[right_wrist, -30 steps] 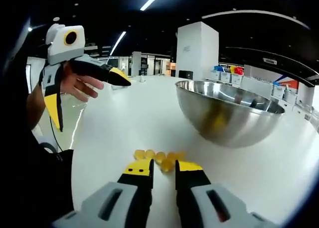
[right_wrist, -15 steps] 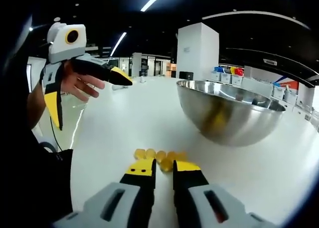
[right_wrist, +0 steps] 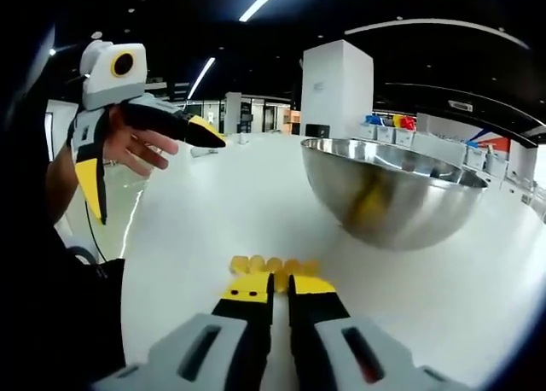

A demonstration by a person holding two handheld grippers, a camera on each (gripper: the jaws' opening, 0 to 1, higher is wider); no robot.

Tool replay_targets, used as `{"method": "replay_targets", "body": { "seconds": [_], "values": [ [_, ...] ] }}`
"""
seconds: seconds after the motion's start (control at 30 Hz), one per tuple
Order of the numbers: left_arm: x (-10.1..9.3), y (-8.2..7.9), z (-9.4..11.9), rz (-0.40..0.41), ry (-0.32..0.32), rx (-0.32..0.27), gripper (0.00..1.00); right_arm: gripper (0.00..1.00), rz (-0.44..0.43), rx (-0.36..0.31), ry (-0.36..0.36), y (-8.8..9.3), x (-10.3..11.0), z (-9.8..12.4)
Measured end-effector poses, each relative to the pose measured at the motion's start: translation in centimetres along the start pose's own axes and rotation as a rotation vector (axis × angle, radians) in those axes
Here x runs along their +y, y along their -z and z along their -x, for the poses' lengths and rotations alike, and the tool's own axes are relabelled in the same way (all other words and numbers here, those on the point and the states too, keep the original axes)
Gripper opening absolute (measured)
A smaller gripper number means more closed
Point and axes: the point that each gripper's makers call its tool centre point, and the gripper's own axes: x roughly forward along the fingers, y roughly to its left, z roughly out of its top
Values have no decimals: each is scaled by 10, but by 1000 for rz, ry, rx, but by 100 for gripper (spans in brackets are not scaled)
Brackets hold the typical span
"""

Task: Pick up the QQ candy scattered on the table and place it into the stainless steel bowl on the table

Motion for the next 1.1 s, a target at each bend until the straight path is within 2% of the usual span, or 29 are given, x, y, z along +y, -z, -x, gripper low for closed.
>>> {"method": "replay_targets", "body": {
  "seconds": [0.13, 0.3, 0.43, 0.57, 0.8, 0.97, 1.1],
  "values": [
    [1, -1, 1, -1, -5, -2, 84, 6, -17, -13, -4, -5, 0, 5],
    [3, -1, 2, -3, -7, 0, 84, 5, -108, -88, -16, -28, -1, 17],
    [3, -2, 1, -4, -6, -2, 84, 5, -133, -132, -20, -43, -7, 29],
    [2, -4, 0, -6, -3, -3, 84, 5, -101, -162, 2, -58, -12, 38],
    [1, -4, 0, -8, -3, -2, 84, 5, -55, -226, 55, -91, -34, 47],
    [1, -4, 0, -8, -4, 0, 84, 5, 1, -244, 142, -108, -58, 42],
    [-1, -4, 0, -1, 4, -2, 84, 5, -6, -250, 170, -110, -68, 31]
  ]
}}
